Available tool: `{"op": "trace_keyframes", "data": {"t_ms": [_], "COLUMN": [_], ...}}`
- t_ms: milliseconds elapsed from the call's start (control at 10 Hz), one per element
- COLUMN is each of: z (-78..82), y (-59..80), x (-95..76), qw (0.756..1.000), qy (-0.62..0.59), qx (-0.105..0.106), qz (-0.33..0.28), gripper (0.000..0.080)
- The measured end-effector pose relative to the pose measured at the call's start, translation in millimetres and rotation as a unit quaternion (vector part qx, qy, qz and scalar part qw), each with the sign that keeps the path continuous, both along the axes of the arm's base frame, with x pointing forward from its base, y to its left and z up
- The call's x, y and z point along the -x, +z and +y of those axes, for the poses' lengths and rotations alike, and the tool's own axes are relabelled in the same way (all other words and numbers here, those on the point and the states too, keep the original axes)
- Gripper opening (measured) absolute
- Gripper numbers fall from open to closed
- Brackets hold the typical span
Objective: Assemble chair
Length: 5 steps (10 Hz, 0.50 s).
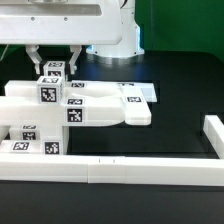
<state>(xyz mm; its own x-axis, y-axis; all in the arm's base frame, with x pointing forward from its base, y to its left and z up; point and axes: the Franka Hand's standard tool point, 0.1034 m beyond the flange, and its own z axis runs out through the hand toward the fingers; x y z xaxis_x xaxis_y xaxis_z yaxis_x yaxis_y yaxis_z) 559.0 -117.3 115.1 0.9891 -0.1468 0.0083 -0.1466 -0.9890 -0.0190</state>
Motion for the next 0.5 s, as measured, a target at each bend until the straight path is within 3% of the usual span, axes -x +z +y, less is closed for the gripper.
{"op": "trace_keyframes", "data": {"t_ms": [500], "z": [0.8], "y": [0.0], "x": [-0.2], "qw": [0.984], "qy": [-0.176], "qx": [-0.003], "qz": [0.003], "gripper": [0.0284]}}
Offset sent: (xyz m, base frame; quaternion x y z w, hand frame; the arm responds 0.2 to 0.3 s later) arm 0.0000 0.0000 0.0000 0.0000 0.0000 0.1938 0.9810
